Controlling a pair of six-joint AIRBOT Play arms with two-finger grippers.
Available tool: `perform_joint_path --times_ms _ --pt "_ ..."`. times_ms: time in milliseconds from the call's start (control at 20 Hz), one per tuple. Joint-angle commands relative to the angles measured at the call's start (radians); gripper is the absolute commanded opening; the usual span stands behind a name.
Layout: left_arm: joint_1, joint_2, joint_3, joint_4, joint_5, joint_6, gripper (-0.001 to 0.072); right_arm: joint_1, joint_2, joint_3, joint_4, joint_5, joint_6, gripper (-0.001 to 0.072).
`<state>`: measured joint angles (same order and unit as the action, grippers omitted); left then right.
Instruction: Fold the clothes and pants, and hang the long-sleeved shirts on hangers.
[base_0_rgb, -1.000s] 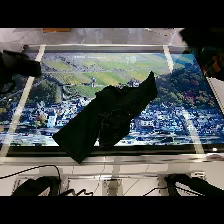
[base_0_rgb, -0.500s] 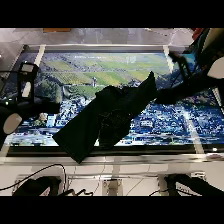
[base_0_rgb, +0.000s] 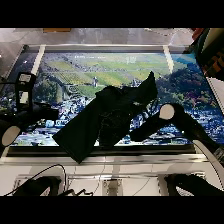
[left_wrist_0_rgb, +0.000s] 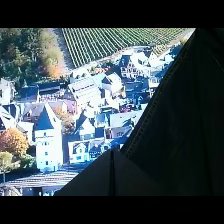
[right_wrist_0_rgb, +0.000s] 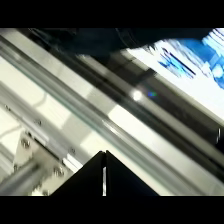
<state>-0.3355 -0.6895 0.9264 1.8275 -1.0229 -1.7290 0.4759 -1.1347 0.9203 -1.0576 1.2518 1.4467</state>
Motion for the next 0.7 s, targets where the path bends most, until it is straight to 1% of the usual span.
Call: perform_joint_path --times_ms 0,50,150,200,250,300,350,400,450,550,650 --pt "0.001 0.004 -0.004 0.004 0.013 0.0 0.0026 0.118 0.003 -0.05 0.007 -0.308 -0.003 0.0056" --pt "0.001 0.004 -0.004 0.004 0.013 0.0 0.0026 0.144 0.003 -0.05 0.003 -0.351 -0.037 0.0055" --pt "0.001 0.004 -0.004 0.004 0.014 0.0 0.0026 0.196 0.0 -0.05 0.003 -0.407 -0.158 0.0054" --pt "0.001 0.004 -0.004 0.004 0.014 0.001 0.0025 0.224 -0.01 -0.05 0.002 -0.432 -0.191 0.006" --pt "0.001 0.004 -0.004 0.004 0.014 0.0 0.0025 0.259 -0.027 -0.05 0.001 -0.454 -0.241 0.0206" --pt "0.001 0.004 -0.004 0.004 0.014 0.0 0.0026 0.298 -0.051 -0.05 -0.01 -0.475 -0.302 0.0473" --pt "0.001 0.004 -0.004 0.004 0.014 0.0 0.0025 0.346 -0.079 -0.05 -0.051 -0.492 -0.38 0.0564" --pt "0.001 0.004 -0.004 0.005 0.014 0.001 0.0025 0.389 -0.106 -0.05 -0.117 -0.501 -0.45 0.0555" --pt "0.001 0.004 -0.004 0.005 0.014 0.001 0.0026 0.434 -0.135 -0.05 -0.207 -0.509 -0.494 0.0553" --pt "0.001 0.004 -0.004 0.005 0.014 0.001 0.0025 0.504 -0.178 -0.05 -0.375 -0.512 -0.51 0.0554" --pt "0.001 0.004 -0.004 0.005 0.014 0.001 0.0026 0.546 -0.209 -0.05 -0.457 -0.52 -0.53 0.0564"
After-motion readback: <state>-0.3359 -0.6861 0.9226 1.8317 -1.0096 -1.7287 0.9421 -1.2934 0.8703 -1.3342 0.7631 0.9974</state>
